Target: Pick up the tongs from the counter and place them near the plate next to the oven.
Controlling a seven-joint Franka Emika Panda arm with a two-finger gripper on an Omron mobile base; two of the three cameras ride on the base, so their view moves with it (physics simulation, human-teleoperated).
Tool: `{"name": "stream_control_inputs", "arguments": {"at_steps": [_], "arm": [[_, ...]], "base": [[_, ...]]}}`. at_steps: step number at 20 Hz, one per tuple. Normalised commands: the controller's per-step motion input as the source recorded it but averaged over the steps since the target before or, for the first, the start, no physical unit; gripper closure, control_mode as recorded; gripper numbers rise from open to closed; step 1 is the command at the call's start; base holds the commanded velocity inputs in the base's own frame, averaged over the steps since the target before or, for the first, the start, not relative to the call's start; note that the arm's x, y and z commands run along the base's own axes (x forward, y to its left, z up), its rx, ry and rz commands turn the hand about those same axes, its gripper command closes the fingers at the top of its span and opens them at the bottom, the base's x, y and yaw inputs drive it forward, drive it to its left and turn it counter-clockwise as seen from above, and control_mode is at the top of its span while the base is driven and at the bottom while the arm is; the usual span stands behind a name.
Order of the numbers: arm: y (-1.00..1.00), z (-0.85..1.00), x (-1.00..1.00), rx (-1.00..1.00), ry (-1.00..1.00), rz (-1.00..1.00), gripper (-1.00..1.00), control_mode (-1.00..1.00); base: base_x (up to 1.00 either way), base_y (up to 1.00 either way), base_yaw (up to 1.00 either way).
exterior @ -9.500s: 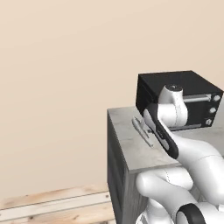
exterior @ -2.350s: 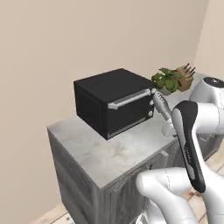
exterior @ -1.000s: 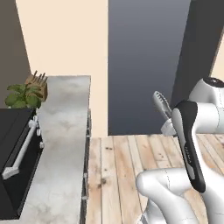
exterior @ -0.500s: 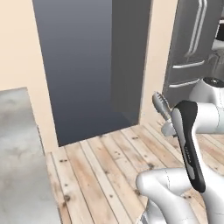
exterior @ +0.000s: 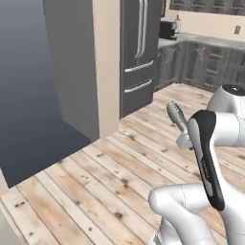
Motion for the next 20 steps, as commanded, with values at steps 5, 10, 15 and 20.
{"name": "stream_control_inputs", "arguments": {"at_steps": [5, 10, 15, 20], "arm": [[0.00, 0.00, 0.00, 0.00, 0.00, 0.00, 1.00, 1.00], [0.00, 0.00, 0.00, 0.00, 0.00, 0.00, 1.00, 1.00], [0.00, 0.00, 0.00, 0.00, 0.00, 0.00, 1.00, 1.00], [0.00, 0.00, 0.00, 0.00, 0.00, 0.00, 1.00, 1.00]], "base": [[0.00, 0.00, -0.53], [0.00, 0.00, -0.49], [0.00, 0.00, -0.44], [0.00, 0.00, -0.37]]}}
